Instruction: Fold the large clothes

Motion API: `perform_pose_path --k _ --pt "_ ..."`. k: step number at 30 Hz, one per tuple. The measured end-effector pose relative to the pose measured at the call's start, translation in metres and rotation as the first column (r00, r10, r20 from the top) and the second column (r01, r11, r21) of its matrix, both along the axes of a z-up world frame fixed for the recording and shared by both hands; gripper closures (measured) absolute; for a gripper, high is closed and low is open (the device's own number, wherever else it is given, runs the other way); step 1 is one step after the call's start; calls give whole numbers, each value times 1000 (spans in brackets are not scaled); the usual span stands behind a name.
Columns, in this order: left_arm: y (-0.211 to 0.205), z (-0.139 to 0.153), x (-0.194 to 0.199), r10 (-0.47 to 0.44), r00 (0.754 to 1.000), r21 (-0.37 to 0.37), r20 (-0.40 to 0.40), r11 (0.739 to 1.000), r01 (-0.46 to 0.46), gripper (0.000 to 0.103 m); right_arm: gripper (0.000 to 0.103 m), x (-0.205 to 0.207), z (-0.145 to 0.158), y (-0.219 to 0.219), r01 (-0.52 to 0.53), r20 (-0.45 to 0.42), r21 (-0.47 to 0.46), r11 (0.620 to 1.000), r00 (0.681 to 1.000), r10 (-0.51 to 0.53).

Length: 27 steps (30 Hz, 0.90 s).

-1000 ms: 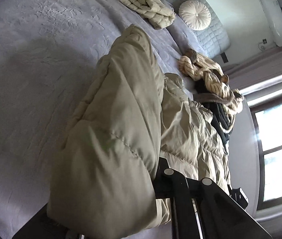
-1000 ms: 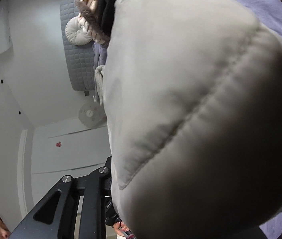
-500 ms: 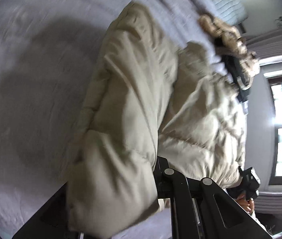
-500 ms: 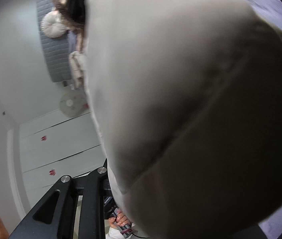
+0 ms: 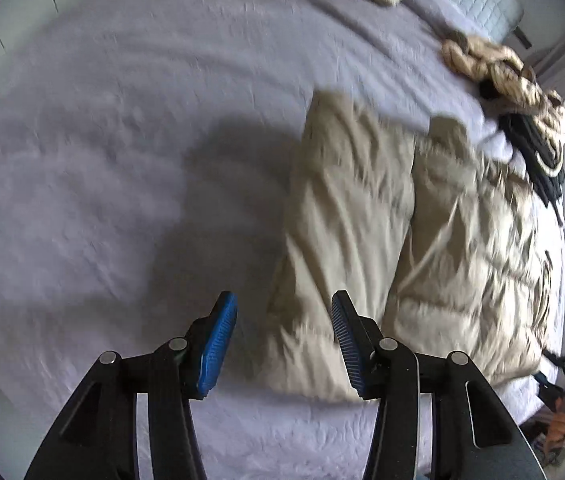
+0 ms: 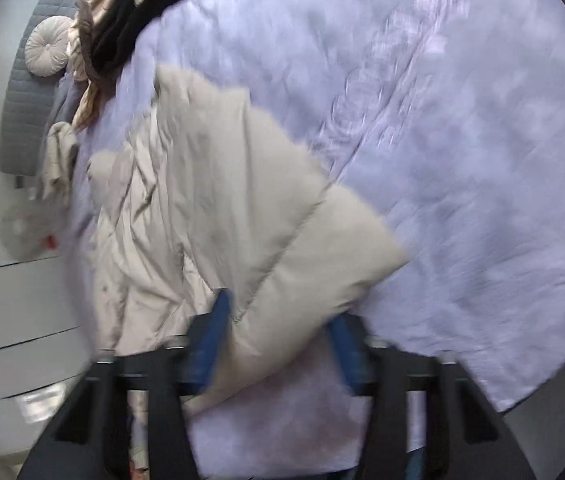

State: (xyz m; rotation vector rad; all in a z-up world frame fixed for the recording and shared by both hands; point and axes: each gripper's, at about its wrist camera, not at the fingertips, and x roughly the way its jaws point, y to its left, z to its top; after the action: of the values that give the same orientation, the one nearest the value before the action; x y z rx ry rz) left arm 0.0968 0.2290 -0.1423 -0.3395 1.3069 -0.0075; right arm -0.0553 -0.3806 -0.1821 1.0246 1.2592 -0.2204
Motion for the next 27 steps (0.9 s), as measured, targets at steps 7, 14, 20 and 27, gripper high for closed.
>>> perform_pose_path --k 7,14,20,27 --pt "-22 -2 27 -54 998 -22 35 998 54 53 72 9 31 11 -143 -31 -232 962 990 139" --pt "-44 -47 44 -81 995 31 -50 996 82 53 72 -6 29 -29 -7 -139 -210 978 990 -23" --pt "-44 -58 52 -74 994 27 -83 997 76 52 72 25 52 -2 -118 -74 -293 949 992 100" --pt "-36 -48 49 -86 993 41 -86 995 90 52 72 55 55 39 -201 -59 -302 932 980 192"
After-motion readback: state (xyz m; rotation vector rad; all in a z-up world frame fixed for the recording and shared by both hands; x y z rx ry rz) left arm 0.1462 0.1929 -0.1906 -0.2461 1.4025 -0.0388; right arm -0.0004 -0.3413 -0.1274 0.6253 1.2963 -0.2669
